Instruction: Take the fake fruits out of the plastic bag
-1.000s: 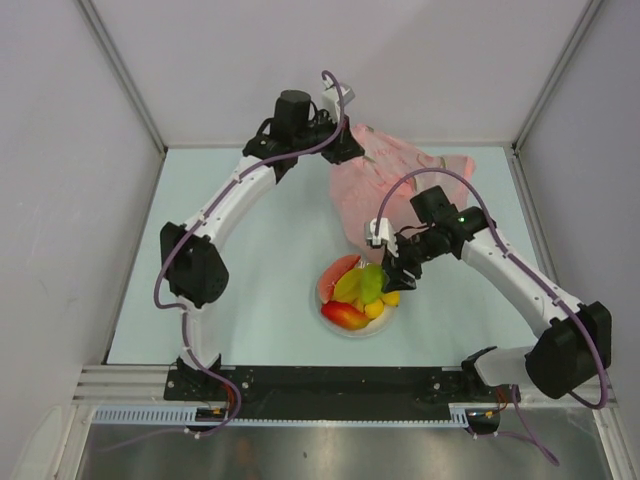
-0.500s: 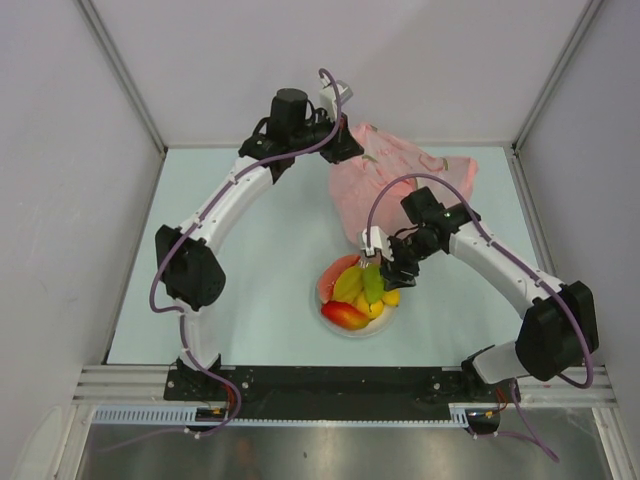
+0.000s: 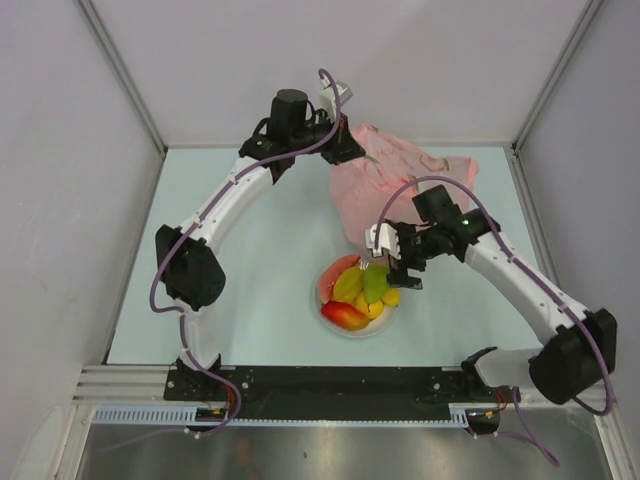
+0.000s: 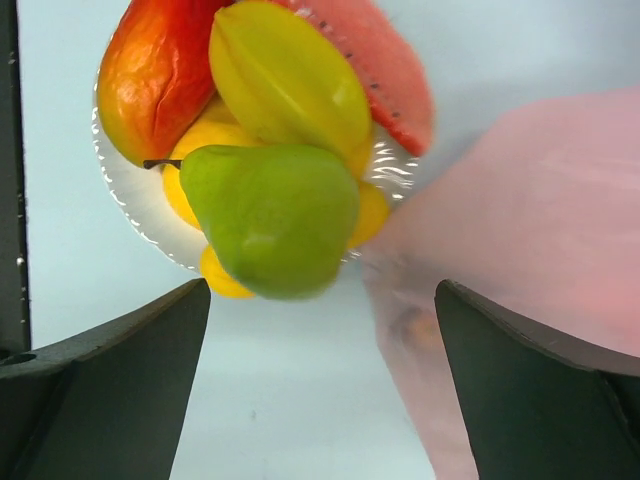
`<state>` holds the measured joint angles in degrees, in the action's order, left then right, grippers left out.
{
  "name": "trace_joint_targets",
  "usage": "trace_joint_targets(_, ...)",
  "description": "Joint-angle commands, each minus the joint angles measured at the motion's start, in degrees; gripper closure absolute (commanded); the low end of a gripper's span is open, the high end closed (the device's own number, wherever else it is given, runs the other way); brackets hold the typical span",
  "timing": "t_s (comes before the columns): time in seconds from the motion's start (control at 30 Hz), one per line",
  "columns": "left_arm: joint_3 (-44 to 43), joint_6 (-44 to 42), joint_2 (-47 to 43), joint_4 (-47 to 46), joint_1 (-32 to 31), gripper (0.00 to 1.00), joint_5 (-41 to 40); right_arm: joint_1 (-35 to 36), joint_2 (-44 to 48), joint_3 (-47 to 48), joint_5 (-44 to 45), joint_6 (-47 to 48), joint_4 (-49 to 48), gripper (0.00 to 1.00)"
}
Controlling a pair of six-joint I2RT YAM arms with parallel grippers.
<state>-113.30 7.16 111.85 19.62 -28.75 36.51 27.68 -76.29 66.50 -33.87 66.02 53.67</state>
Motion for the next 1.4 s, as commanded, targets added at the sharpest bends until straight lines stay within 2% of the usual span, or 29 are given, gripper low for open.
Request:
trace_joint_targets(0.0, 0.18, 1.63, -1.46, -1.69, -0.08, 0.99, 2.59, -3.75, 10.8, 0.82, 0.74, -2.72, -6.35, 0.0)
trace_joint_targets(0.07, 1.23, 2.07, -1.64, -1.86, -0.08, 1.0, 2.95, -9.54, 15.44, -0.4, -6.27, -14.11, -15.12, 0.0)
trace_joint_targets(0.1, 1.58, 2.24, -1.73, -2.04, -0.08, 1.0, 3.12, -12.97, 16.34, -2.49, -6.99, -19.04, -26.4, 0.0)
trace_joint_targets(0.2, 2.11, 5.05, -1.9, -3.35, -0.08, 1.0, 3.21, -14.58, 13.56, -3.31, 0.27, -32.51, -39.99, 0.0)
trace_joint_targets(0.27, 1.76, 6.64, -1.99, -4.32, -0.25, 1.0, 4.0, -16.16, 10.04, -3.31, 6.78, -39.35, -44.42, 0.09)
trace_joint_targets(0.3, 1.41, 6.9, -1.64, -4.5, -0.34, 1.0, 4.18, -16.52, 6.54, -3.22, 8.71, -40.95, -47.49, 0.14)
trace_joint_targets(0.33, 0.45, 6.82, -1.46, -4.67, -0.43, 1.0, 4.44, -16.95, 4.51, -3.22, 11.86, -42.01, -48.65, 0.24)
trace_joint_targets(0.43, -2.35, 5.68, -0.41, -4.33, -0.51, 1.0, 4.18, -17.13, -2.86, -3.13, 13.47, -42.21, -51.64, 0.39)
trace_joint_targets(0.53, -7.44, 4.19, 1.78, -4.32, -0.51, 1.0, 3.65, -17.22, -11.29, -1.73, 16.62, -42.02, -53.14, 0.48)
trace_joint_targets(0.67, -15.45, 3.3, 5.12, -7.12, -0.51, 1.0, 1.82, -19.15, -19.75, 3.8, 21.2, -42.2, -57.52, 0.48)
trace_joint_targets(0.73, -20.01, 2.52, 6.01, -8.45, -0.78, 1.0, 0.58, -20.38, -19.51, 5.12, 25.93, -42.03, -65.78, 0.44)
trace_joint_targets(0.83, -22.05, 1.81, 5.05, -9.86, -1.39, 1.0, 1.53, -22.4, -17.93, 13.64, 26.93, -42.11, -64.14, 0.41)
trace_joint_targets(0.93, -18.65, 1.11, 0.75, -8.2, -1.48, 1.0, 5.67, -23.72, -13.46, 15.06, 26.49, -42.73, -60.72, 0.4)
trace_joint_targets(1.0, -14.52, -1.52, -3.64, -4.17, -1.74, 1.0, 7.34, -23.99, -10.47, 14.1, 24.66, -44.13, -54.33, 0.39)
trace_joint_targets(1.1, -3.98, -6.53, -8.64, 1.64, -2.18, 1.0, 8.74, -24.08, -5.12, 4.9, 21.75, -43.87, -48.84, 0.39)
trace_joint_targets(1.13, 1.7, -8.37, -9.71, 2.52, -2.18, 1.0, 9.62, -24.08, -3.7, -1.57, 21.39, -43.87, -48.14, 0.4)
trace_joint_targets(1.2, 7.18, -9.62, -12.87, 3.67, -2.27, 1.0, 10.42, -24.17, -0.54, -8.28, 21.3, -44.31, -47.87, 0.39)
trace_joint_targets(1.23, 11.56, -9.79, -13.67, 3.41, -2.27, 1.0, 11.12, -24.08, 2.52, -14.67, 21.39, -44.31, -48.04, 0.39)
trace_joint_targets(1.37, 16.35, -8.48, -15.44, 3.15, -2.54, 1.0, 12.26, -24.25, 8.78, -22.19, 21.12, -45.01, -45.95, 0.38)
